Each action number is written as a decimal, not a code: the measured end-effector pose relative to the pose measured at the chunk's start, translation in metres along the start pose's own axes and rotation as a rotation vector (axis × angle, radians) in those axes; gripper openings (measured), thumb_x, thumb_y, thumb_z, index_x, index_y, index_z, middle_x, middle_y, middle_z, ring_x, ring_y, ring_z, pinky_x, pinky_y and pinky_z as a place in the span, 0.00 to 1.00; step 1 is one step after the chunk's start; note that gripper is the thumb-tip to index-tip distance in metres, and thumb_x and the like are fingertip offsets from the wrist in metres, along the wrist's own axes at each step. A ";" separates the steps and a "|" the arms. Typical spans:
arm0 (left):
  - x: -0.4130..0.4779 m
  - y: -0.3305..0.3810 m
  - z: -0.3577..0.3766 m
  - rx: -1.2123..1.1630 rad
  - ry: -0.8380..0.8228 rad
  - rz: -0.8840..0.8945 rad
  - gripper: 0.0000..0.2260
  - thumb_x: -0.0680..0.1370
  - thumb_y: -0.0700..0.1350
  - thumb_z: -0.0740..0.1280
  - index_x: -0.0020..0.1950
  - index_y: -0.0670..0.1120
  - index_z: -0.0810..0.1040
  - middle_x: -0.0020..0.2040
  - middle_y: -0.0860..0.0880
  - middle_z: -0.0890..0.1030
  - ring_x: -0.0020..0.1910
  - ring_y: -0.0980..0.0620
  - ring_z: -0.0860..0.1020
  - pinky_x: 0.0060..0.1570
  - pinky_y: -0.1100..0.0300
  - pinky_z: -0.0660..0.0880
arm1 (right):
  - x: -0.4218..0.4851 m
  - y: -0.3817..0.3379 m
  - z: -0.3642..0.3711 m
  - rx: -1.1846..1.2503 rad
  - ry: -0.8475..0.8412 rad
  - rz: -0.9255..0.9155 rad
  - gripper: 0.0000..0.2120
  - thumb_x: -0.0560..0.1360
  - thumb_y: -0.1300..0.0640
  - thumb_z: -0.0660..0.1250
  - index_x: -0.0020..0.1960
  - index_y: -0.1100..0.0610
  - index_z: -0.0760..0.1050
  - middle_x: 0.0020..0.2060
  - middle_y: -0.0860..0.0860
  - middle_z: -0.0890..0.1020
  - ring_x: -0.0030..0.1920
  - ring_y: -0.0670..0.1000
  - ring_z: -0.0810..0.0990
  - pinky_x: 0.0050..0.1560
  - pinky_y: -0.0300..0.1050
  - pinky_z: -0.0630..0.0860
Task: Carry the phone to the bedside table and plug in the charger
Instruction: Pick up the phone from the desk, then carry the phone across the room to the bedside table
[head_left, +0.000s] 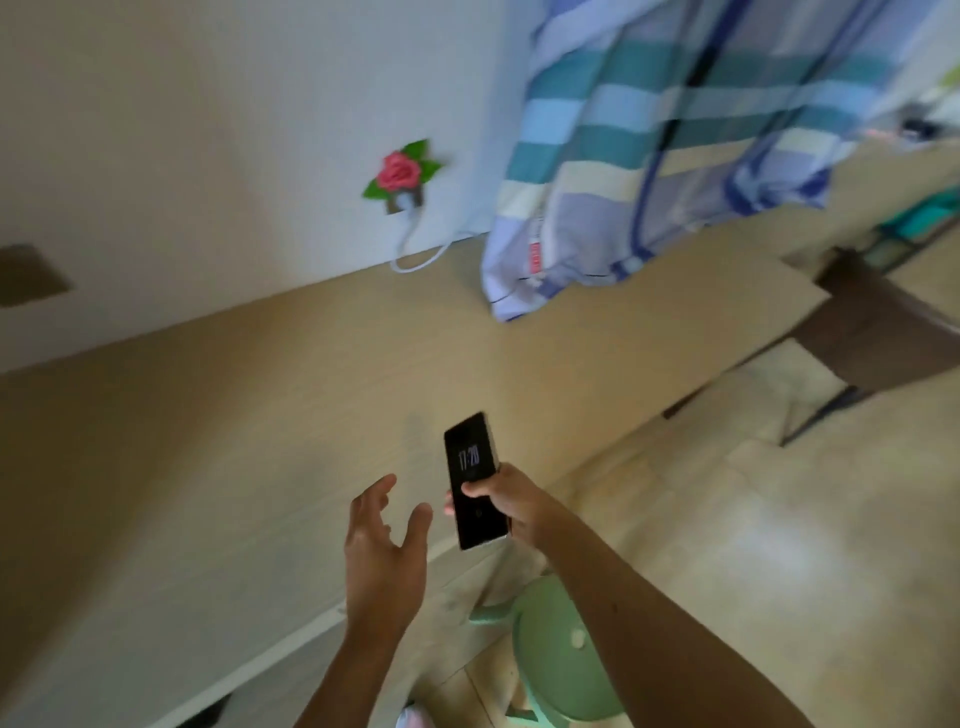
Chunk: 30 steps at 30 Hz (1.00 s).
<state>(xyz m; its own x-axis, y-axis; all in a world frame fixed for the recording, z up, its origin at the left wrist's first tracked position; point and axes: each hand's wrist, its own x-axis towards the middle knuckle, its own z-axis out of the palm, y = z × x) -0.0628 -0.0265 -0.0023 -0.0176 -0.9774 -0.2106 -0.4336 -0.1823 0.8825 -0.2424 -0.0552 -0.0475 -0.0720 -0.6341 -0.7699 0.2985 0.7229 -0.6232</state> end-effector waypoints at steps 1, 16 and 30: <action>-0.007 0.010 0.013 -0.012 -0.036 0.018 0.21 0.78 0.48 0.68 0.71 0.47 0.71 0.69 0.49 0.74 0.61 0.53 0.73 0.61 0.53 0.72 | -0.016 0.004 -0.021 0.029 0.012 -0.026 0.15 0.82 0.63 0.64 0.67 0.68 0.73 0.62 0.69 0.83 0.51 0.60 0.86 0.48 0.52 0.83; -0.214 0.157 0.250 0.000 -0.619 0.270 0.14 0.79 0.44 0.69 0.63 0.44 0.77 0.61 0.45 0.80 0.57 0.49 0.77 0.55 0.56 0.72 | -0.287 0.127 -0.339 0.624 0.499 -0.235 0.30 0.82 0.37 0.56 0.64 0.64 0.75 0.48 0.62 0.80 0.45 0.60 0.80 0.44 0.54 0.80; -0.396 0.243 0.424 -0.008 -0.917 0.434 0.16 0.79 0.49 0.67 0.66 0.49 0.75 0.63 0.52 0.78 0.61 0.53 0.75 0.60 0.58 0.70 | -0.453 0.230 -0.533 0.632 0.813 -0.309 0.21 0.76 0.37 0.70 0.46 0.57 0.76 0.44 0.55 0.79 0.47 0.56 0.81 0.52 0.51 0.77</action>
<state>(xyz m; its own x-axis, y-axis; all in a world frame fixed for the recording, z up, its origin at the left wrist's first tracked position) -0.5429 0.3616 0.1173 -0.8584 -0.5010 -0.1101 -0.2197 0.1652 0.9615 -0.6483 0.5453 0.0848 -0.7707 -0.2237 -0.5966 0.5799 0.1416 -0.8023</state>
